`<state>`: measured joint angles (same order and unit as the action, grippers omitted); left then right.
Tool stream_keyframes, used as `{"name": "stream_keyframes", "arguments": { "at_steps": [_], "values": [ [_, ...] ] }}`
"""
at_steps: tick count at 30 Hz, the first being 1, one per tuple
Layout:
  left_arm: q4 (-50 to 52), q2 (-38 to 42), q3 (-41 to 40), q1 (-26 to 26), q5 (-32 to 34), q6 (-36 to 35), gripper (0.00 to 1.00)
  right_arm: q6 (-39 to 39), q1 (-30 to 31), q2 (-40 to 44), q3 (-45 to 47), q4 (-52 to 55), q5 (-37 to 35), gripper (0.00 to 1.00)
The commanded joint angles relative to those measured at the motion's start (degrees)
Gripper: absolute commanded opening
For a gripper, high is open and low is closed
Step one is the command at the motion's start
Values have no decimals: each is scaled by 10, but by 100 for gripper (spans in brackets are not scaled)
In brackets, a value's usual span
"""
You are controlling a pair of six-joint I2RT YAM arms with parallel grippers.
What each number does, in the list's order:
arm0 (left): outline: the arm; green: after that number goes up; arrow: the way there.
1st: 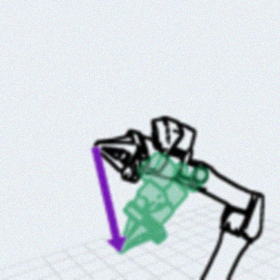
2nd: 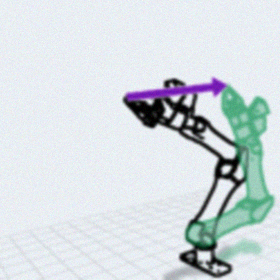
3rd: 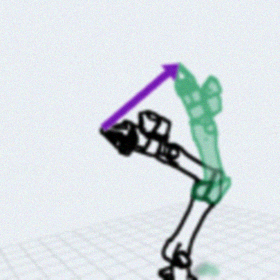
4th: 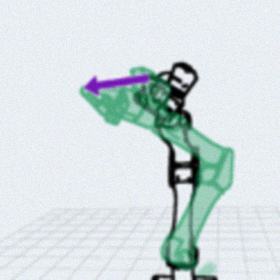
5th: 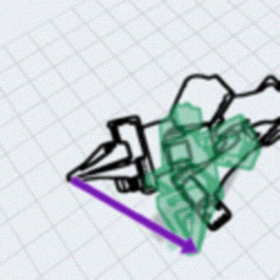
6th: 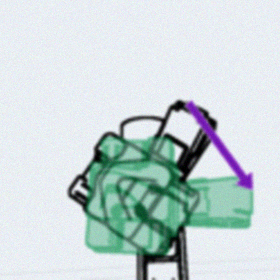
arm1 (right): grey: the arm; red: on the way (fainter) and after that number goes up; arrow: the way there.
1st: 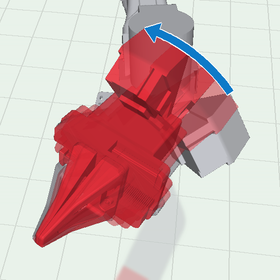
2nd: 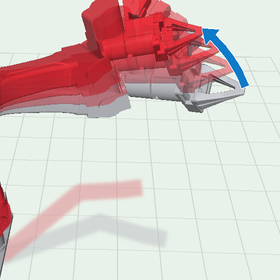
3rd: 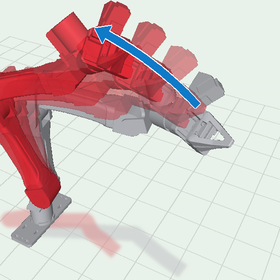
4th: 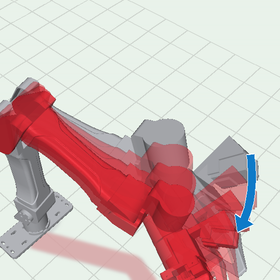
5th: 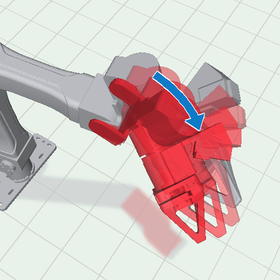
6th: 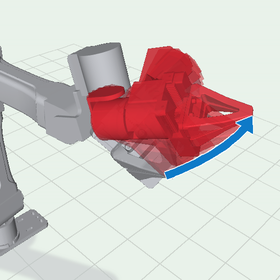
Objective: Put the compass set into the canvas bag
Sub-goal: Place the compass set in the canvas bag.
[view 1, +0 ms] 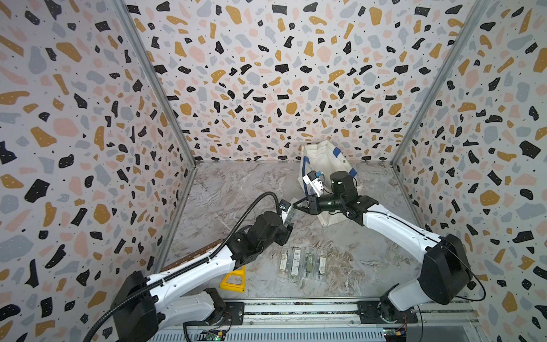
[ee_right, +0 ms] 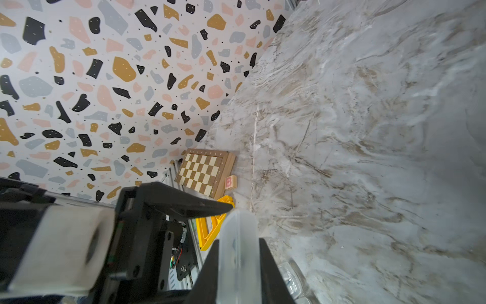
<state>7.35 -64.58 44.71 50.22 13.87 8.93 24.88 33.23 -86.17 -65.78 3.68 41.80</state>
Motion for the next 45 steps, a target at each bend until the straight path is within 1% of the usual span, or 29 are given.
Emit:
{"name": "stream_keyframes", "arguments": {
  "at_steps": [1, 3, 7, 11, 13, 15, 16, 22, 26, 31, 38, 45],
  "values": [
    [-3, 25, -5, 0, -14, 22, 72, -27, -1, 33, -25, 28, -38, 0],
    [-2, 35, -16, 0, -24, 31, 74, -41, -3, 37, -49, 47, -62, 0],
    [15, 47, -24, 0, -38, 46, 75, -58, -13, 47, -95, 67, -94, 0],
    [22, 64, -39, 0, -50, 61, 75, -60, -49, 69, -129, 69, -137, 0],
    [17, 73, -49, -1, -61, 67, 75, -68, -65, 81, -143, 68, -182, 0],
    [14, 80, -55, 0, -67, 68, 75, -85, -77, 85, -155, 76, -251, 0],
    [14, 81, -56, 0, -67, 68, 75, -91, -82, 84, -159, 79, -272, 0],
    [27, 86, -63, 0, -66, 69, 75, -120, -118, 44, -184, 105, -373, 0],
    [22, 98, -75, -1, -67, 70, 75, -151, -122, -22, -226, 139, -415, 0],
    [25, 87, -69, -1, -68, 68, 76, -167, -125, -110, -279, 191, -428, 0],
    [27, 77, -65, -1, -75, 67, 76, -163, -135, -199, -300, 209, -380, 0],
    [27, 72, -63, -1, -81, 68, 76, -159, -136, -238, -287, 211, -367, 0]
  ]
}}
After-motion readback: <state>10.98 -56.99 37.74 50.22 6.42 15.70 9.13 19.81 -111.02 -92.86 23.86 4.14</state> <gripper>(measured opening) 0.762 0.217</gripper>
